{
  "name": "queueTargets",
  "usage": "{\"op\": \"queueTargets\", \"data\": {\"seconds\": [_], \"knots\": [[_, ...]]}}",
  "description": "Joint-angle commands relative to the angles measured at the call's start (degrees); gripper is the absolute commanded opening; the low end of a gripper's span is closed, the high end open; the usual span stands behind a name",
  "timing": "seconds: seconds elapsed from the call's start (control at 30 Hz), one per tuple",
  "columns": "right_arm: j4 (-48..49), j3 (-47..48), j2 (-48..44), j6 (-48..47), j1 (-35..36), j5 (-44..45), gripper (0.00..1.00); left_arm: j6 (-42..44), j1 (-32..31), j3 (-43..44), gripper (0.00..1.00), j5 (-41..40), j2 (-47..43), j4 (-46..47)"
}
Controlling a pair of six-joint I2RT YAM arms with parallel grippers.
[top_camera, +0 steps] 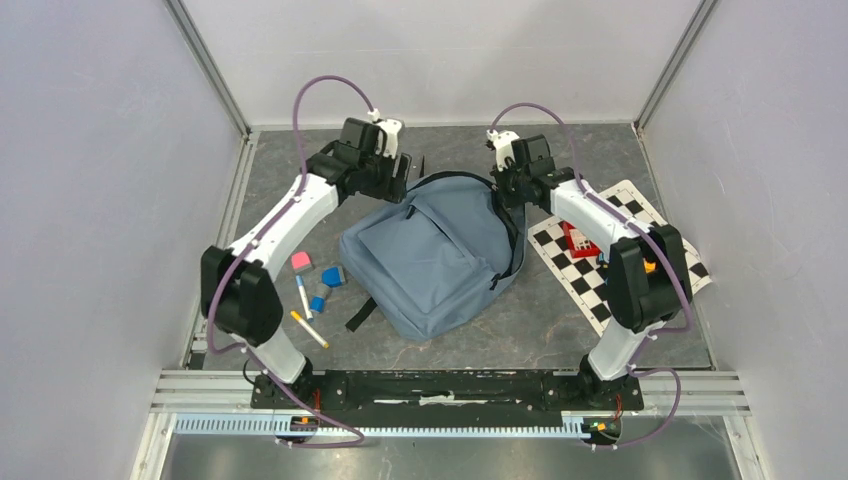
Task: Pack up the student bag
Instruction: Zip the student bag at the center of the board.
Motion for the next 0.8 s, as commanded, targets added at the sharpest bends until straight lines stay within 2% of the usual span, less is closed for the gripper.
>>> {"op": "queueTargets", "data": {"seconds": [0.0, 0.13, 0.3, 0.53, 0.67, 0.73, 0.77], "knots": [[-4.7, 3.5, -4.6, 0.8, -0.5, -12.9, 0.00, 3.0, 0.4, 1.0, 0.86, 9.4, -6.3, 7.1], [-5.9, 4.3, -5.6, 0.7, -0.6, -15.2, 0.00, 7.2, -0.8, 1.3, 0.98, 14.9, -5.8, 15.9], [-6.7, 5.6, -7.1, 1.0, -0.5, -16.1, 0.00, 10.8, -1.5, 6.1, 1.00, 19.9, 1.8, 17.2], [-7.0, 6.7, -8.7, 1.6, -0.5, -17.9, 0.00, 13.7, -2.6, 9.8, 1.00, 19.9, 10.9, 20.3], [-7.0, 7.0, -8.1, 1.7, -0.5, -18.2, 0.00, 15.4, -4.3, 11.8, 1.00, 14.0, 14.8, 21.7], [-7.0, 7.3, -7.8, 1.8, -0.5, -18.4, 0.00, 15.6, -4.6, 12.7, 0.99, 14.4, 16.4, 22.1], [-7.0, 7.4, -7.6, 1.9, -0.5, -18.6, 0.00, 15.6, -4.7, 13.3, 0.95, 14.4, 17.1, 22.1]]}}
